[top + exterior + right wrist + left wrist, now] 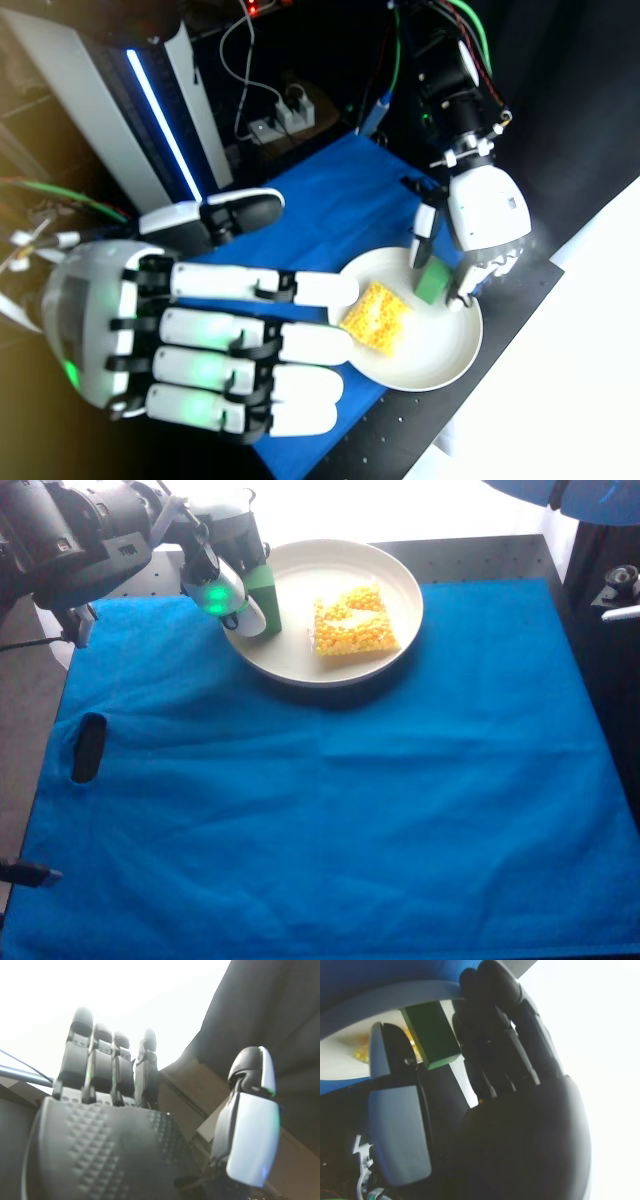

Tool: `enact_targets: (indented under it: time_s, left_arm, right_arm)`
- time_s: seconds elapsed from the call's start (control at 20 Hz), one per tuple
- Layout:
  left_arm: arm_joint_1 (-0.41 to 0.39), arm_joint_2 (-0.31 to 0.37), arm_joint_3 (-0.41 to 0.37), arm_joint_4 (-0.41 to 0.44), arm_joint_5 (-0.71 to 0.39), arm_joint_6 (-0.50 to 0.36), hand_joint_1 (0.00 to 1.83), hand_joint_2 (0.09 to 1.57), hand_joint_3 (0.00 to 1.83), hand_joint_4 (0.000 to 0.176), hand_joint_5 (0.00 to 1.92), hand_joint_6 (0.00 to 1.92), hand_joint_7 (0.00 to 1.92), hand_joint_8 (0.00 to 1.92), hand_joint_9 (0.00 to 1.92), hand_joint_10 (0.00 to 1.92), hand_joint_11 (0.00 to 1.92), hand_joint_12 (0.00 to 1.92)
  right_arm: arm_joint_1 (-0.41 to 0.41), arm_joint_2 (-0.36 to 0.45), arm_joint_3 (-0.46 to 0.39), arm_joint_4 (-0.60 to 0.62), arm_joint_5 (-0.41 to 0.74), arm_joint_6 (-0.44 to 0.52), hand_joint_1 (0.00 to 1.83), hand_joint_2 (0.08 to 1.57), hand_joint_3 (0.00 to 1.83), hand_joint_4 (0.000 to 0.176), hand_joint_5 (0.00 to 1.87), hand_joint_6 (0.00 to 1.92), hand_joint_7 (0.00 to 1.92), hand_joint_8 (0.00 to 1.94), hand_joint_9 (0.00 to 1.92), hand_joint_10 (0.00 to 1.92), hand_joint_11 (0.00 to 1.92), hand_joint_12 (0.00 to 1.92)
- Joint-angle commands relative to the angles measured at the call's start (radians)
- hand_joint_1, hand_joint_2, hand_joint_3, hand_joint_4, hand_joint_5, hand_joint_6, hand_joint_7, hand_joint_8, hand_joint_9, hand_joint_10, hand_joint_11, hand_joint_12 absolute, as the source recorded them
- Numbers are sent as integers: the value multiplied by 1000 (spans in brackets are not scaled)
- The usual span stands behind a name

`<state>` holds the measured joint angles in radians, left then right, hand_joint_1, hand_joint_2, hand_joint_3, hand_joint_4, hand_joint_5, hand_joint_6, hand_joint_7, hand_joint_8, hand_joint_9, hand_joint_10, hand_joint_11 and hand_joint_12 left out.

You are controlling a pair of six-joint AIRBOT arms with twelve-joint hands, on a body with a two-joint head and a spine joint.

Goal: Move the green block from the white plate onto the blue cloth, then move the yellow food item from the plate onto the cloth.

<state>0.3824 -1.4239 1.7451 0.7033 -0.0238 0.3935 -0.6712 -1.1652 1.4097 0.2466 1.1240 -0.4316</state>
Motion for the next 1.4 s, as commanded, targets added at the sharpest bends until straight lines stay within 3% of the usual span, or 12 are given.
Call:
enact_targets:
  time_s: [0.0, 0.1, 0.4, 0.45, 0.55, 0.8, 1.1, 1.15, 1.2, 1.25, 1.3, 1.35]
  left_arm:
    - [-4, -3, 5, -7, -78, -3, 934, 951, 1, 0, 1040, 1, 1154, 1, 1129, 446, 982, 1177]
    - [-4, -2, 5, -16, -86, -3, 899, 963, 1, 0, 985, 0, 1087, 0, 988, 654, 920, 1245]
    - [-27, 15, 0, -48, -116, -3, 925, 1083, 5, 0, 988, 1, 1200, 20, 1056, 731, 906, 1318]
    - [-32, 20, -2, -52, -122, -3, 1077, 1134, 0, 0, 943, 830, 1266, 30, 1106, 775, 905, 1317]
    - [-43, 33, -11, -55, -132, -3, 1089, 1151, 0, 0, 913, 1072, 1320, 37, 1179, 862, 948, 1373]
    - [-59, 57, -39, -59, -162, -4, 1158, 1102, 1, 0, 1013, 911, 1399, 44, 1277, 926, 1185, 1246]
    - [-83, 146, -156, 2, -204, -3, 1152, 1110, 2, 0, 994, 942, 1344, 11, 988, 1200, 766, 1322]
    - [-87, 165, -182, 16, -216, -3, 1263, 1054, 0, 0, 1277, 190, 1231, 655, 928, 1207, 698, 1309]
    - [-88, 183, -207, 38, -226, -3, 1283, 1045, 0, 0, 1328, 42, 1181, 830, 873, 1222, 704, 1328]
    - [-91, 208, -241, 62, -237, -3, 1263, 1103, 3, 0, 1070, 566, 1024, 1131, 871, 1169, 725, 1334]
    - [-92, 227, -266, 76, -247, -3, 1239, 1142, 3, 0, 984, 751, 915, 1301, 814, 1197, 709, 1337]
    - [-92, 241, -284, 83, -258, -4, 1242, 1132, 0, 0, 1043, 676, 906, 1302, 810, 1213, 738, 1367]
  right_arm:
    - [15, -2, 6, 6, 120, 6, 604, 853, 3, 27, 489, 4, 287, 2, 284, 2, 261, 305]
    - [15, -2, 6, 6, 120, 6, 620, 843, 0, 35, 503, 8, 289, 2, 294, 6, 278, 315]
    - [15, -8, 6, 6, 120, 6, 643, 853, 3, 40, 533, 12, 328, 12, 314, 10, 253, 314]
    - [15, -9, 6, 6, 120, 6, 659, 855, 3, 39, 544, 14, 336, 13, 319, 11, 255, 318]
    - [15, -10, 6, 6, 120, 6, 678, 841, 0, 35, 551, 12, 347, 12, 324, 10, 238, 314]
    - [15, -12, 6, 6, 120, 6, 623, 819, 0, 49, 547, 5, 337, 2, 329, 6, 261, 327]
    - [14, -22, 9, 6, 120, 6, 664, 838, 3, 58, 572, 12, 359, 6, 347, 7, 299, 349]
    - [14, -25, 10, 6, 120, 6, 634, 813, 0, 56, 566, 8, 323, 0, 324, 1, 298, 345]
    - [13, -27, 11, 6, 120, 6, 612, 814, 0, 56, 550, 1, 303, 0, 311, 0, 302, 342]
    - [12, -27, 11, 6, 120, 6, 612, 816, 0, 55, 548, 1, 305, 3, 308, 0, 304, 340]
    - [12, -28, 11, 6, 120, 6, 602, 822, 0, 49, 550, 1, 304, 2, 303, 0, 306, 336]
    - [12, -28, 11, 6, 120, 6, 612, 830, 3, 45, 544, 0, 306, 2, 295, 0, 295, 330]
